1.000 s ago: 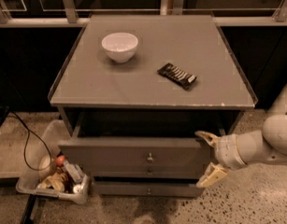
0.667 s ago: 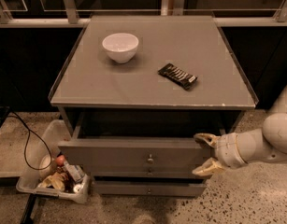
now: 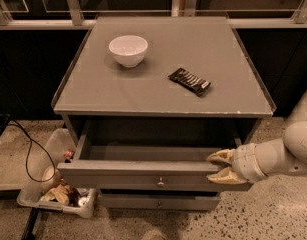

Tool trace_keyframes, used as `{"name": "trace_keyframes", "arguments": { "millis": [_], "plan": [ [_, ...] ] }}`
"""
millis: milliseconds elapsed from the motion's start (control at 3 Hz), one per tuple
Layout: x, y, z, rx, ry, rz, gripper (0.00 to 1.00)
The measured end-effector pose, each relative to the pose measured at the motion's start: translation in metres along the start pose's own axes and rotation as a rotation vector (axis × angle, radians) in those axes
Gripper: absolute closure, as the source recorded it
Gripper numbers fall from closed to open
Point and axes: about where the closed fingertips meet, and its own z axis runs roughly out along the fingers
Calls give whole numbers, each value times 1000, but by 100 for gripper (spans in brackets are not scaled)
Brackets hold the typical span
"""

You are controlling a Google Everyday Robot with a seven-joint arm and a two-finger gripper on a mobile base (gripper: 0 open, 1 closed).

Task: Open top drawer

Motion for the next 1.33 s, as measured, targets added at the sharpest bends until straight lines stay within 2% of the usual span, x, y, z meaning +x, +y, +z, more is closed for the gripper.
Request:
{"name": "trace_keyframes", "arguments": {
  "millis": [333, 667, 1333],
  "plan": [
    [-1, 0, -1, 0, 0, 0, 100],
    [-1, 0, -1, 0, 0, 0, 81],
    [-3, 2, -3, -13, -23, -1, 35]
  ]
}}
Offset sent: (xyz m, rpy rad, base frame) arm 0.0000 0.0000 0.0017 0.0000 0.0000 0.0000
